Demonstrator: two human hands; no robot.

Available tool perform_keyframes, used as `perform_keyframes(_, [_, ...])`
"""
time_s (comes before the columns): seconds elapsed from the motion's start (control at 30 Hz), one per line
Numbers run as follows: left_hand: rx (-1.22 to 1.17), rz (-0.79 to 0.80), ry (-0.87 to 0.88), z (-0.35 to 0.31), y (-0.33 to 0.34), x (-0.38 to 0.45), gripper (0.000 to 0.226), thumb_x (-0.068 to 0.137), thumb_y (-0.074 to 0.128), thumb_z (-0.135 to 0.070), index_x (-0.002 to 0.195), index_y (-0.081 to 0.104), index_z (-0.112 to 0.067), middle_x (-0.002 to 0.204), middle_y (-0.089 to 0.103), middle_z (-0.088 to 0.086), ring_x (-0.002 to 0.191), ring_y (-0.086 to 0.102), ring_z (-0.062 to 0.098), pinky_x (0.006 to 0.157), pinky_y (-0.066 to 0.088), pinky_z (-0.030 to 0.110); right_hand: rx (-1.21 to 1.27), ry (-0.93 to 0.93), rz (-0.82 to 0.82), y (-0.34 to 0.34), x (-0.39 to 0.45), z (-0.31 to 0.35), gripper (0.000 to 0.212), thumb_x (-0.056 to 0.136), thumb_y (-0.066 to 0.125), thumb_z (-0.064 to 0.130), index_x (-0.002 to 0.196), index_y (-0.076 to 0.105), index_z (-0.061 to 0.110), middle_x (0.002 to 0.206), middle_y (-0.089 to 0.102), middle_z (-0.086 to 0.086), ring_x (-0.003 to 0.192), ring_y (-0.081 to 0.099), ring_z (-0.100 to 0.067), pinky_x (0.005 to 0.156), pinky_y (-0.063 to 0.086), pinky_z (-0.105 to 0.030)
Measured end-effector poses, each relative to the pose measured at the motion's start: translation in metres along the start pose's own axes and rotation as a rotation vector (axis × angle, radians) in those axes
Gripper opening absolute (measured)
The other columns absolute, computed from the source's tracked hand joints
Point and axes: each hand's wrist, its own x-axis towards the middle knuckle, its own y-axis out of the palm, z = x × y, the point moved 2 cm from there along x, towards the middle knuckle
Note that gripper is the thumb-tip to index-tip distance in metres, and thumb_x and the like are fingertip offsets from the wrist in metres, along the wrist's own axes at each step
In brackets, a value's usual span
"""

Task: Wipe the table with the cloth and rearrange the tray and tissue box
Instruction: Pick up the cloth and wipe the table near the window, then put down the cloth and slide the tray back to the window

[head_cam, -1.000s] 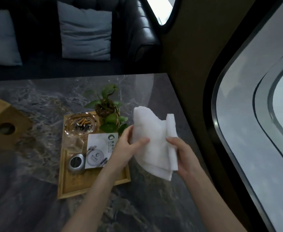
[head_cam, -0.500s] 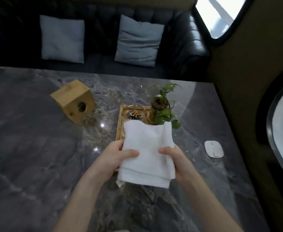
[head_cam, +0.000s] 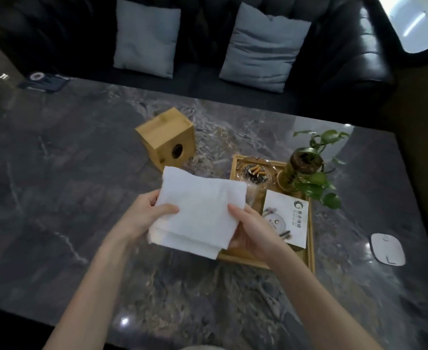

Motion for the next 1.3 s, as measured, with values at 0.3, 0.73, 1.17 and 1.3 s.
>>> perform_keyframes(0.3, [0.042, -0.112, -0.11, 0.056, -0.022, 0.054, 0.036, 0.076, 0.067, -0.003, 0.112, 0.06, -0.005, 0.11, 0.065, 0.013, 0.08, 0.061, 0.015, 0.066, 0.047, 0.026, -0.367, -0.066, -0.11, 0.028, 0.051, -0.017, 0.04, 0.097, 0.036, 0.018, 0.132, 0.032, 0.037, 0.099, 0.057, 0.008, 0.086, 0.06, -0.012, 0.059, 0.059, -0.036])
perform_keyframes(0.73, [0.626, -0.451, -0.003, 0.086, -0.001, 0.04, 0.063, 0.078, 0.068, -0.017, 0.132, 0.04, -0.002, 0.137, 0.042, 0.021, 0.125, 0.039, 0.036, 0.103, 0.032, 0.041, -1.133, -0.054, -0.42, 0.038, 0.052, -0.033, 0.028, 0.091, 0.047, 0.008, 0.116, 0.041, -0.001, 0.11, 0.062, -0.02, 0.097, 0.063, -0.034, 0.072, 0.051, -0.035])
perform_keyframes(1.17, [1.131, -0.286, 0.045, 0.142, 0.05, 0.003, 0.068, 0.095, -0.001, -0.043, 0.138, 0.038, -0.009, 0.145, 0.042, 0.01, 0.133, 0.04, 0.025, 0.101, 0.038, 0.052, -1.849, -0.519, -0.36, 0.033, 0.024, -0.093, 0.043, 0.086, 0.038, 0.03, 0.112, 0.065, 0.009, 0.114, 0.069, -0.007, 0.109, 0.062, -0.025, 0.1, 0.043, -0.049])
perform_keyframes(1.3, [1.118, -0.291, 0.043, 0.128, 0.056, 0.003, 0.057, 0.096, 0.015, -0.04, 0.146, 0.02, -0.013, 0.157, 0.013, 0.006, 0.145, 0.01, 0.02, 0.115, 0.01, 0.047, -1.746, -0.595, -0.273, 0.024, 0.017, -0.086, 0.042, 0.087, 0.038, 0.028, 0.115, 0.064, 0.011, 0.115, 0.069, -0.003, 0.113, 0.061, -0.02, 0.101, 0.043, -0.045])
